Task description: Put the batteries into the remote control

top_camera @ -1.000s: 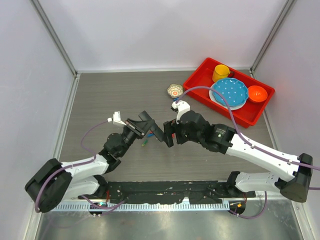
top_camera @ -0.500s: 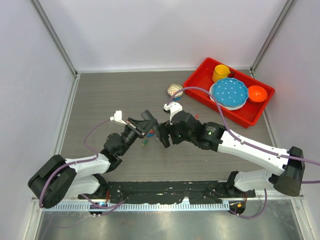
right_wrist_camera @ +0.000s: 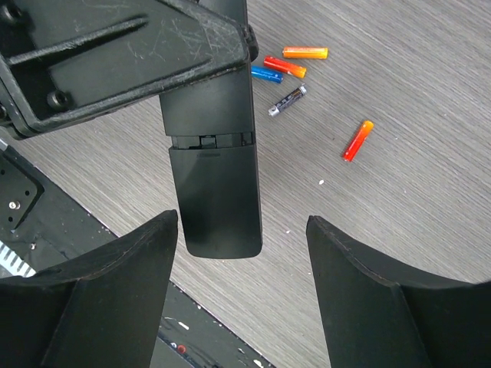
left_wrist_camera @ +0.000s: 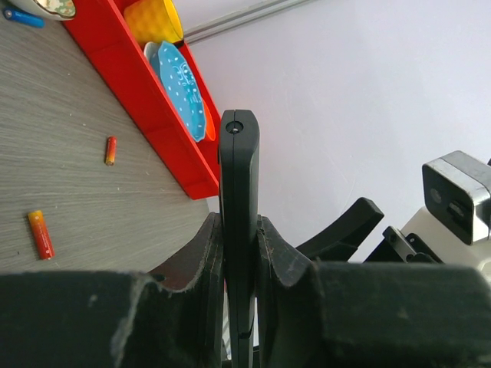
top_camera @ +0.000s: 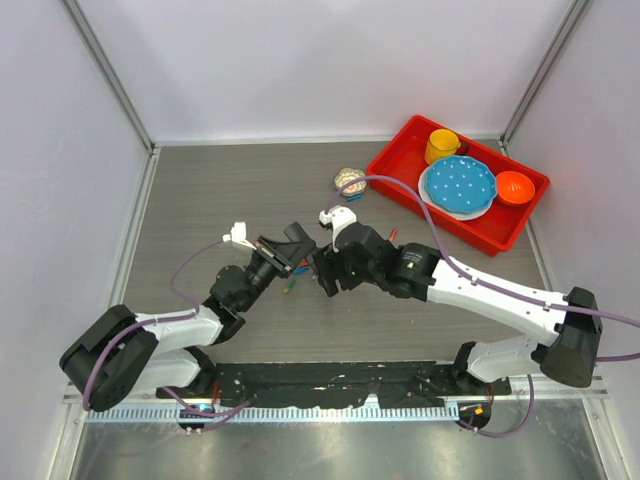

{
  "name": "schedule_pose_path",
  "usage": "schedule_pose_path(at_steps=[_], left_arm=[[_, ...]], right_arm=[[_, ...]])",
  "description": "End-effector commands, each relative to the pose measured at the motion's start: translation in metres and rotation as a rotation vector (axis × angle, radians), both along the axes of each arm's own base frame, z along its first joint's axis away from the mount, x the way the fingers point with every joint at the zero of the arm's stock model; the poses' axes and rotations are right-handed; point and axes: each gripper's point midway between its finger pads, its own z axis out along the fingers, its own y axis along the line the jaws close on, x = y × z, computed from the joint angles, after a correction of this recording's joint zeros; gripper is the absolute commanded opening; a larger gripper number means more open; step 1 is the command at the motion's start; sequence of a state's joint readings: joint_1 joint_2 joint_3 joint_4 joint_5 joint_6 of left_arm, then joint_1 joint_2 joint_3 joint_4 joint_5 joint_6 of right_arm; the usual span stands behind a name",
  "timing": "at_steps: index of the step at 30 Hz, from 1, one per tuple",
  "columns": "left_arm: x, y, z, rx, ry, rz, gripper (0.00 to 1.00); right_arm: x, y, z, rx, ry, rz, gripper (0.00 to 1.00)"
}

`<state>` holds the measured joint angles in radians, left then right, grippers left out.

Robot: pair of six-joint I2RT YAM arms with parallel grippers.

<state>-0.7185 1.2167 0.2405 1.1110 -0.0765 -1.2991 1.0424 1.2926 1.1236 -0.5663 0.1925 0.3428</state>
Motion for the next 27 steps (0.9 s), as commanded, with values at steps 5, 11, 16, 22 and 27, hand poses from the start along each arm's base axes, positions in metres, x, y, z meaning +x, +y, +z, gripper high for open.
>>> schedule_pose_path(at_steps=[5, 11, 16, 22, 27], left_arm=[[-0.0010, -0.0013, 0.0275, -0.064, -0.071, -0.014, 0.00], [-0.0012, -0.0012, 0.0268, -0.063, -0.070, -0.014, 0.00], [-0.0015, -0.0012, 0.0272, -0.063, -0.072, -0.015, 0.00], [-0.0017, -0.0010, 0.0252, -0.056, -0.069, -0.014, 0.00], [-0.0001, -0.0001, 0.0185, -0.017, -0.066, -0.003, 0.00]], right_arm=[[0.0017, 0.0113, 0.0095, 0.019, -0.019, 0.032, 0.70], [0.0016, 0.0131, 0.0082, 0.017, -0.014, 0.038, 0.62], [0.0014, 0.0142, 0.0063, 0.013, -0.011, 0.043, 0.56], [0.0010, 0.0141, 0.0058, 0.009, -0.011, 0.050, 0.46], [0.0003, 0.0108, 0.0138, 0.017, -0.025, 0.050, 0.37]])
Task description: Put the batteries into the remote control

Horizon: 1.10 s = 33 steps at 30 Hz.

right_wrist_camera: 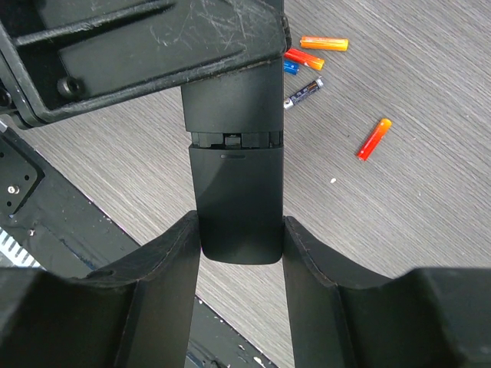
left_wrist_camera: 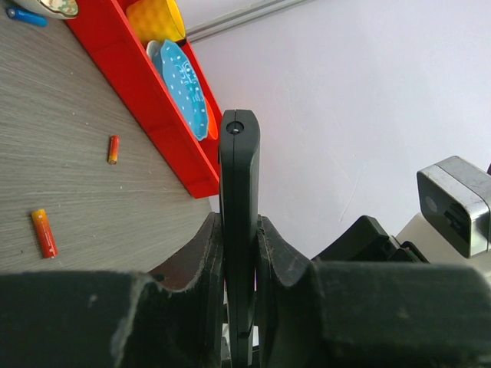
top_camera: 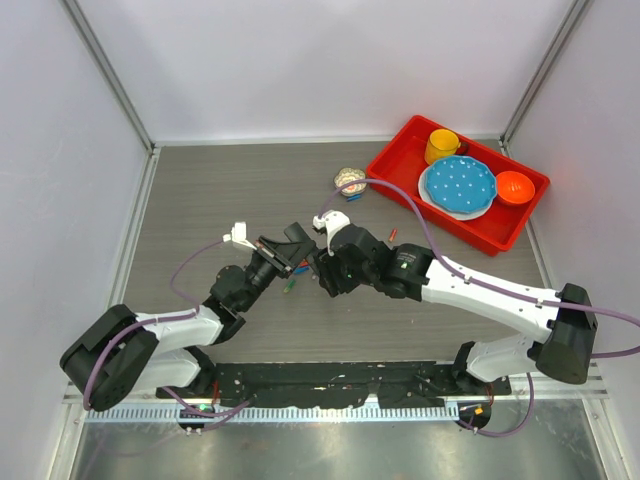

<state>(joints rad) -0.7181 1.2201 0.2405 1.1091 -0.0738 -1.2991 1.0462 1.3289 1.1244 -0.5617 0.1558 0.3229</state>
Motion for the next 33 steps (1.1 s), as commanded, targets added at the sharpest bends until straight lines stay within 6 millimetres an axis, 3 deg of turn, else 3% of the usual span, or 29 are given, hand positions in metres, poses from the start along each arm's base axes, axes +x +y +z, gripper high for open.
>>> schedule_pose_path(at_steps=[1, 33], left_arm=[[-0.001, 0.000, 0.018, -0.013, -0.065, -0.001, 0.00], [0.004, 0.011, 0.001, 0.084, -0.045, 0.061, 0.00]], right_arm=[[0.005, 0.004, 0.028, 0.049, -0.054, 0.006, 0.36], [-0.013, -0.011, 0.051, 0.135, -0.043, 0.011, 0.34]])
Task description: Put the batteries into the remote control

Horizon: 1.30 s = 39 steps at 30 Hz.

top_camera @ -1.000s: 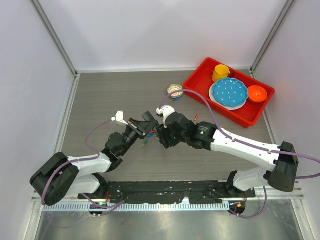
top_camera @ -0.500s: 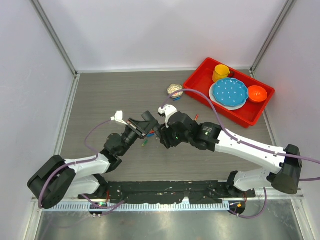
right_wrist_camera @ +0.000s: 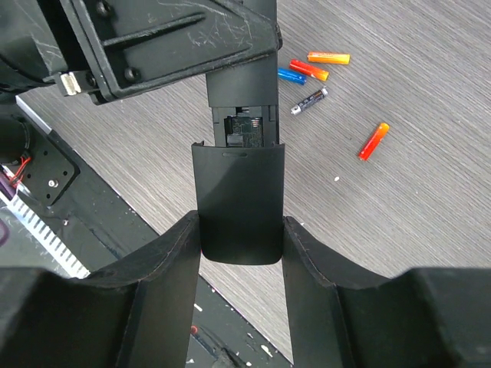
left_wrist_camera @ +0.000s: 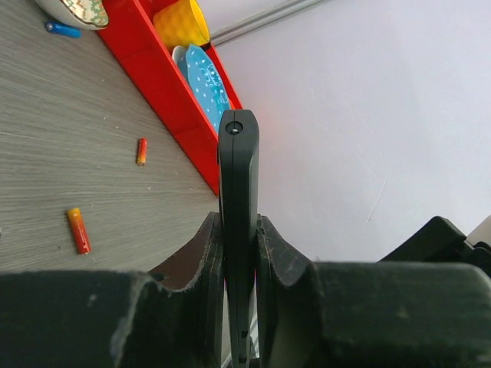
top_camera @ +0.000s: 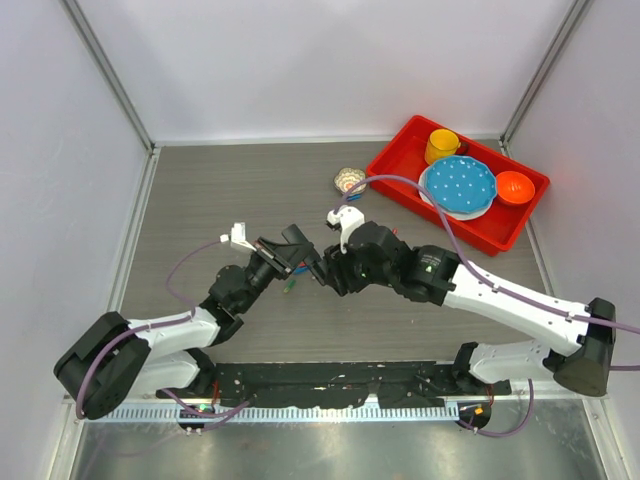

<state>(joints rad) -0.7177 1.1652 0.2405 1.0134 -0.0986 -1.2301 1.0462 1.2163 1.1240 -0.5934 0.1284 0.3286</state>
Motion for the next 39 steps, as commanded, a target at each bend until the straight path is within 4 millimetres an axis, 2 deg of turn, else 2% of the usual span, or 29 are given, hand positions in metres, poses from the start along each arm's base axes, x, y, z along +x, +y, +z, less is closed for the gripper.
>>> schedule_pose_path(at_steps=[1, 4, 6, 7, 8, 9, 10, 11, 12, 13, 15, 16, 19, 21, 22, 26, 32, 39], left_arm=[[0.003, 0.005, 0.008, 0.007, -0.039, 0.029, 0.00], [0.002, 0.008, 0.008, 0.012, -0.044, 0.036, 0.00], [0.000, 0.012, 0.010, 0.016, -0.048, 0.042, 0.00], [-0.001, 0.015, 0.009, 0.022, -0.046, 0.047, 0.00], [-0.002, 0.018, 0.010, 0.021, -0.049, 0.054, 0.00], [-0.003, 0.020, 0.005, 0.035, -0.033, 0.056, 0.00], [-0.007, 0.026, 0.013, 0.021, -0.052, 0.061, 0.00], [-0.009, 0.028, 0.014, 0.024, -0.051, 0.062, 0.00], [-0.011, 0.031, 0.008, 0.047, -0.030, 0.063, 0.00], [-0.015, 0.035, 0.016, 0.036, -0.047, 0.067, 0.00], [-0.019, 0.039, 0.010, 0.064, -0.028, 0.068, 0.00], [-0.023, 0.042, 0.016, 0.053, -0.044, 0.067, 0.00], [-0.029, 0.046, 0.010, 0.063, -0.030, 0.057, 0.00], [-0.034, 0.050, 0.009, 0.058, -0.028, 0.057, 0.00], [-0.035, 0.051, 0.009, 0.055, -0.026, 0.060, 0.00], [-0.040, 0.058, 0.005, 0.040, -0.021, 0.072, 0.00], [-0.046, 0.061, 0.004, 0.037, -0.025, 0.068, 0.00], [-0.046, 0.063, 0.003, 0.036, -0.016, 0.073, 0.00]], right_arm=[[-0.001, -0.002, 0.020, 0.051, -0.025, -0.013, 0.35], [0.008, -0.017, 0.013, 0.007, -0.051, -0.077, 0.35], [0.020, -0.035, 0.005, -0.009, -0.049, -0.153, 0.35], [0.021, -0.043, -0.010, -0.030, -0.022, -0.177, 0.35], [0.035, -0.056, -0.016, -0.020, -0.009, -0.237, 0.35], [0.038, -0.062, -0.024, -0.018, 0.018, -0.253, 0.34], [0.041, -0.072, -0.041, -0.034, 0.051, -0.289, 0.34], [0.052, -0.084, -0.047, -0.032, 0.062, -0.340, 0.34], [0.056, -0.090, -0.056, -0.047, 0.078, -0.366, 0.34], [0.058, -0.097, -0.069, -0.069, 0.097, -0.386, 0.34], [0.070, -0.112, -0.094, -0.122, 0.145, -0.449, 0.33], [0.072, -0.118, -0.108, -0.154, 0.175, -0.465, 0.31], [0.078, -0.132, -0.138, -0.217, 0.234, -0.516, 0.24], [0.084, -0.136, -0.144, -0.218, 0.228, -0.547, 0.24], [0.087, -0.145, -0.151, -0.232, 0.242, -0.577, 0.24], [0.091, -0.152, -0.169, -0.237, 0.303, -0.602, 0.24], [0.097, -0.155, -0.180, -0.239, 0.327, -0.621, 0.26], [0.095, -0.155, -0.197, -0.243, 0.379, -0.621, 0.31]])
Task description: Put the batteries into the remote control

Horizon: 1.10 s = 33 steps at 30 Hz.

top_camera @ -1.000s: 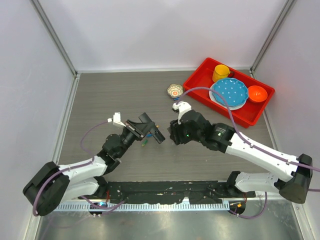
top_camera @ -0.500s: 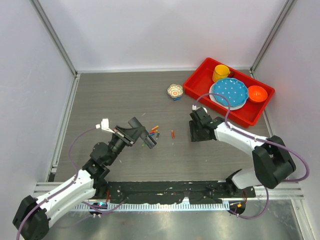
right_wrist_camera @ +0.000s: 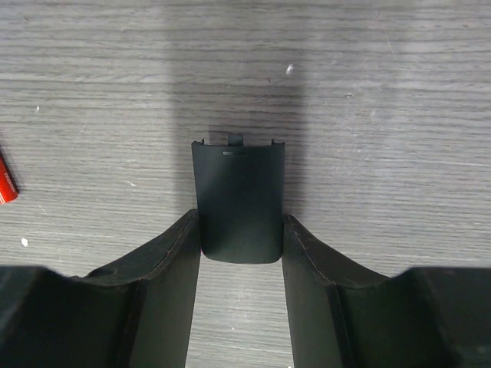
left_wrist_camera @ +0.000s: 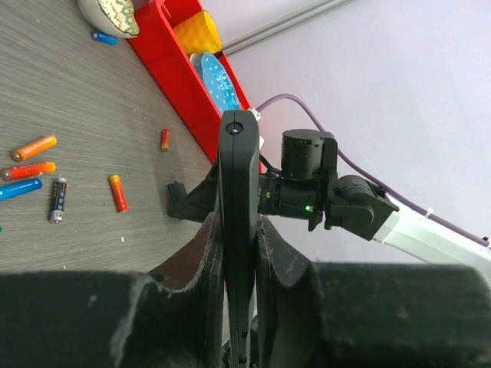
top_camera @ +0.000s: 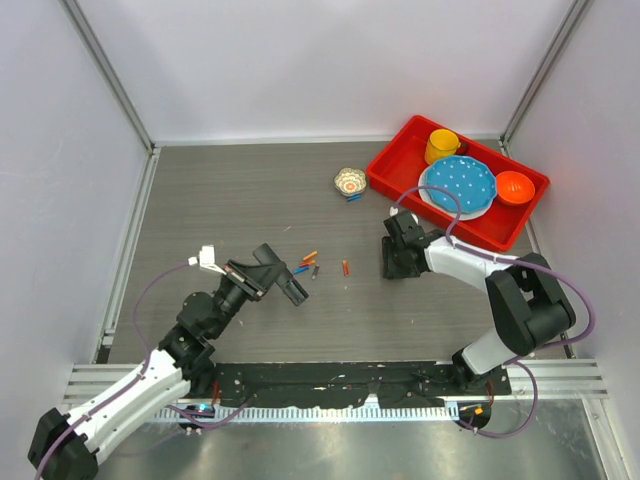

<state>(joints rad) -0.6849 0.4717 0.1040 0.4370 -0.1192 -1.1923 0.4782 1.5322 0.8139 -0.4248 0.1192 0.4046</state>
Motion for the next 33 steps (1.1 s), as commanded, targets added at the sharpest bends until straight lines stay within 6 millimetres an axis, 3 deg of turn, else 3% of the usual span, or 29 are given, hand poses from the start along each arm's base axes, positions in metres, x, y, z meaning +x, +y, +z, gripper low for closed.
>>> schedule_pose_path(at_steps=[1, 9, 18, 20, 23, 24, 28, 30, 31, 33], left_arm=[[0.002, 0.003, 0.004, -0.005, -0.009, 0.018, 0.00], [0.003, 0.002, 0.003, -0.001, -0.006, 0.015, 0.00], [0.002, 0.002, 0.003, 0.002, -0.006, 0.014, 0.00], [0.002, 0.002, 0.003, 0.006, -0.004, 0.016, 0.00], [0.003, 0.003, 0.002, 0.018, 0.002, 0.022, 0.00], [0.003, 0.003, 0.003, 0.022, 0.001, 0.022, 0.00], [0.004, 0.002, 0.001, 0.023, -0.003, 0.019, 0.00], [0.002, 0.000, -0.002, 0.017, -0.009, 0.004, 0.00], [0.001, -0.001, 0.002, -0.006, -0.023, 0.001, 0.00], [0.000, -0.002, -0.003, -0.012, -0.021, -0.009, 0.04]], right_arm=[[0.004, 0.005, -0.006, 0.029, 0.005, -0.016, 0.35], [0.002, 0.003, -0.006, 0.027, 0.016, -0.018, 0.56], [0.004, 0.003, 0.003, 0.027, 0.002, -0.026, 0.62], [0.005, 0.003, 0.013, 0.034, -0.019, -0.034, 0.62], [0.013, 0.003, 0.048, 0.057, -0.103, -0.044, 0.64], [0.018, 0.006, 0.071, 0.082, -0.165, -0.037, 0.65], [0.027, 0.004, 0.117, 0.098, -0.306, -0.050, 0.72], [0.032, -0.001, 0.122, 0.105, -0.346, -0.122, 0.87], [0.041, -0.013, 0.127, 0.076, -0.399, -0.204, 0.88], [0.046, -0.020, 0.122, 0.083, -0.418, -0.299, 0.87]])
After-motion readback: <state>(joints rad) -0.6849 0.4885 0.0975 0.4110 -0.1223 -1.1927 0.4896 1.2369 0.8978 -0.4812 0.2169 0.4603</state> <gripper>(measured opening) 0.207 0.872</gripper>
